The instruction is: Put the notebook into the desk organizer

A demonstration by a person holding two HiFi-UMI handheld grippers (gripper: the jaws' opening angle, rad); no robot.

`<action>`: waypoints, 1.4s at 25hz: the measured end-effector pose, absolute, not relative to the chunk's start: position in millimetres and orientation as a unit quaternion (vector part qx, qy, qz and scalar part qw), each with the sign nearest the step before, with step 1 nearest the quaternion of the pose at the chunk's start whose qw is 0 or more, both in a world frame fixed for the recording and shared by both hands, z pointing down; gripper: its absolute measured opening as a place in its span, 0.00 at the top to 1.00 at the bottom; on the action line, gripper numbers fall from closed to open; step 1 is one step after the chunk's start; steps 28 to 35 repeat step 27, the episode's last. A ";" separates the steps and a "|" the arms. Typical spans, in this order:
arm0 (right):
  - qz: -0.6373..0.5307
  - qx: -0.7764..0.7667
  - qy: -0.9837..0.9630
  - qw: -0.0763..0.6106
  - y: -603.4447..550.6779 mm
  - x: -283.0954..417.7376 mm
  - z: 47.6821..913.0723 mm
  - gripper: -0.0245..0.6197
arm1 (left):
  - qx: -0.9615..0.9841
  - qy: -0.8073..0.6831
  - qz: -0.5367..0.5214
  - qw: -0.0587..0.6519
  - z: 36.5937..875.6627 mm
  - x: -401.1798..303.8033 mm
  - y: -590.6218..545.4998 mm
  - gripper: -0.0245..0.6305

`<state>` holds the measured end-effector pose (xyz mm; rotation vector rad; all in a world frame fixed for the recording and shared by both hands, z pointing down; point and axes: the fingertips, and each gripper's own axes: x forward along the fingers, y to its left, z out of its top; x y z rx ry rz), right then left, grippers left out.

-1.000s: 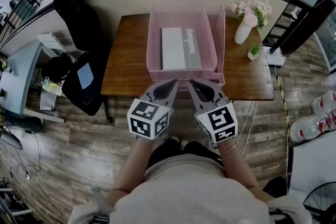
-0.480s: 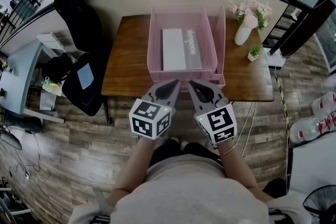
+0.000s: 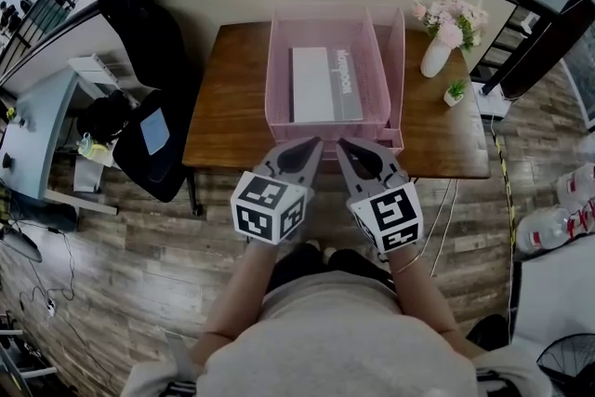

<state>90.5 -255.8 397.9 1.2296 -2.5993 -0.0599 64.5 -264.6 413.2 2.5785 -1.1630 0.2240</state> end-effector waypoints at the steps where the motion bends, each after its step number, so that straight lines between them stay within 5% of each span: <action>1: -0.020 0.423 -0.896 0.134 -256.0 90.2 398.6 0.95 | 0.898 -0.405 0.078 0.152 413.5 64.0 -265.0 0.95; 35: -0.012 0.422 -0.897 0.131 -260.4 86.0 403.1 0.95 | 0.898 -0.401 0.074 0.165 416.5 62.4 -267.3 0.95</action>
